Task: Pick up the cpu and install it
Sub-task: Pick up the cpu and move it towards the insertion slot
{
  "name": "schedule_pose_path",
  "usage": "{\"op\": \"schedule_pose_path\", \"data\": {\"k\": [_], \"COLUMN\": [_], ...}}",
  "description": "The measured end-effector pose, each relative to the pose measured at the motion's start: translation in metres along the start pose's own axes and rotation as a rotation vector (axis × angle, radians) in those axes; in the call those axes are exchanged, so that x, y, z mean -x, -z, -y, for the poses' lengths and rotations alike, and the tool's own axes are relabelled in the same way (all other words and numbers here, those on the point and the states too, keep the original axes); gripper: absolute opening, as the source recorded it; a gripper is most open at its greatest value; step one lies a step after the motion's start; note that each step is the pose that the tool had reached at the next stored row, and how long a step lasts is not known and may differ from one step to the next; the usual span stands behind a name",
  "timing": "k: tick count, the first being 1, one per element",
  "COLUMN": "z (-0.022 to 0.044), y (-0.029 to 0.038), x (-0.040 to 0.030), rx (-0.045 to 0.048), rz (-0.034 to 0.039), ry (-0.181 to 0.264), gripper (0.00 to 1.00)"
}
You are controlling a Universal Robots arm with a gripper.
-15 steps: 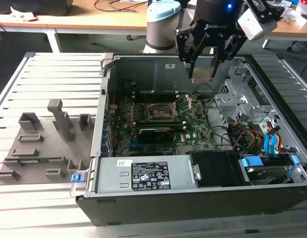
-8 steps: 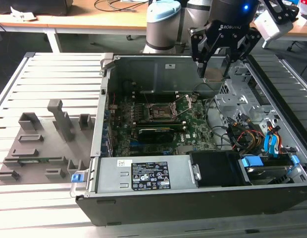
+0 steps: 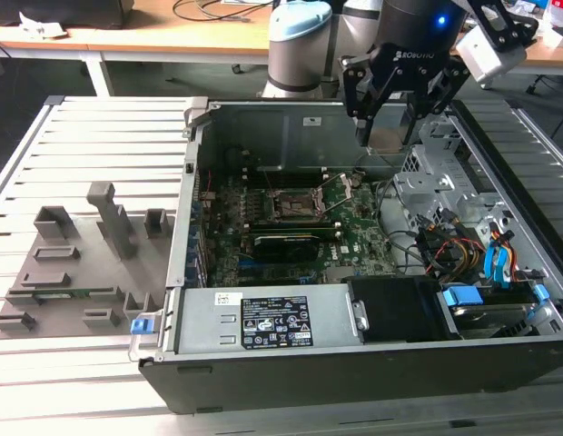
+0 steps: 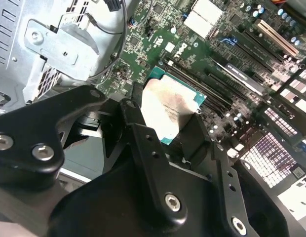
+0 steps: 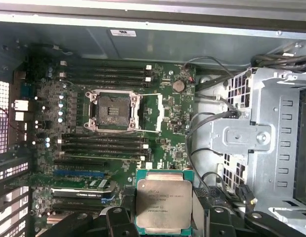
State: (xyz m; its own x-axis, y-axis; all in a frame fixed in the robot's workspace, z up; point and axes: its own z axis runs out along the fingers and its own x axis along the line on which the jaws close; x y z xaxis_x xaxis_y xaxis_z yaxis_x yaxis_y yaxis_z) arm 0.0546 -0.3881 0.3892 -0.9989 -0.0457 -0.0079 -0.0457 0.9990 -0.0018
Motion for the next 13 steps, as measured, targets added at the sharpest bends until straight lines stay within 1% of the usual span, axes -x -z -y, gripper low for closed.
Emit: {"op": "schedule_pose_path", "data": {"k": [1,4,7,10,13], "z": [-0.0002,-0.0003,-0.0003,-0.0007,-0.0009], "y": [-0.005,-0.015,-0.0217,-0.0294,-0.0328], "x": [-0.0009,-0.0025,-0.0034,-0.0065,-0.0077], "rx": [0.0,0.0,-0.0001,-0.0002,-0.0001], "rz": [0.0,0.0,-0.0001,0.0,0.0], "ry": [0.0,0.0,0.0,0.0,0.0], "gripper": [0.55,0.55,0.55,0.55,0.55]}}
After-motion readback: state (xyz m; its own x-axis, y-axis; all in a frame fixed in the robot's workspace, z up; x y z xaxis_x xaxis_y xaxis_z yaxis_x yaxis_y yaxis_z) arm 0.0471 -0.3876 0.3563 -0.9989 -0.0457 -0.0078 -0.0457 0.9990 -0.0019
